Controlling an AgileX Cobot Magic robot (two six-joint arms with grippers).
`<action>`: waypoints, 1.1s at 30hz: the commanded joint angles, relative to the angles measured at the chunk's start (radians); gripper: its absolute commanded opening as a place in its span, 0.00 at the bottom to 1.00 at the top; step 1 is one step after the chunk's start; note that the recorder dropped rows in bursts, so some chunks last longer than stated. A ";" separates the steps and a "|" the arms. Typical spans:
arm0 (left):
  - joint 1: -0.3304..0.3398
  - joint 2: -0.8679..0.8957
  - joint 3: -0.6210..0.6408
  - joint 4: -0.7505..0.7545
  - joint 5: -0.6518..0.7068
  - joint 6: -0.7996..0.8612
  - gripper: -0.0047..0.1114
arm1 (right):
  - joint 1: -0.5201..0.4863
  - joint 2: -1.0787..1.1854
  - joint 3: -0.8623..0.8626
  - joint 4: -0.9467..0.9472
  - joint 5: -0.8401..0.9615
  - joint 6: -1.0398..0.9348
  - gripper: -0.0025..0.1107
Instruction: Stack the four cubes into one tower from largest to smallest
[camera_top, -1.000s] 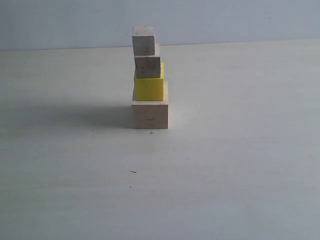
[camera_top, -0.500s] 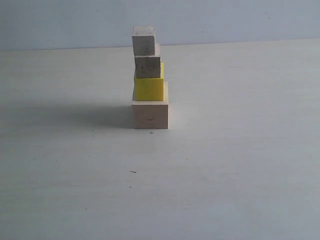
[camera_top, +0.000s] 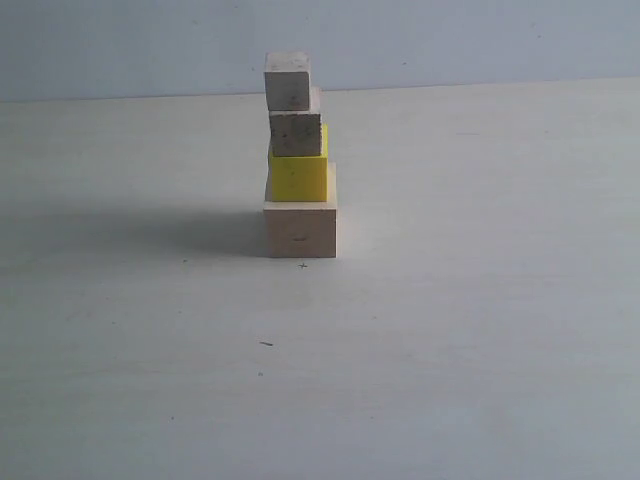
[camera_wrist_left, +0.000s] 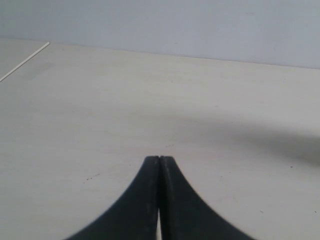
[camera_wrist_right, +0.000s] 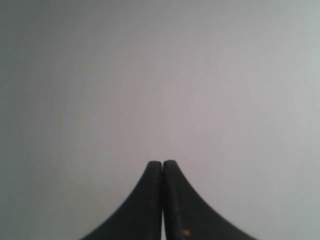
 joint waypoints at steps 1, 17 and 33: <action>0.000 -0.004 0.001 0.007 -0.004 -0.004 0.04 | 0.003 -0.001 0.006 0.000 0.003 0.004 0.02; 0.000 -0.004 0.001 0.007 -0.004 -0.004 0.04 | 0.003 -0.001 0.006 0.000 0.027 -0.013 0.02; 0.000 -0.004 0.001 0.007 -0.004 -0.004 0.04 | -0.009 -0.001 0.123 1.354 0.514 -1.165 0.02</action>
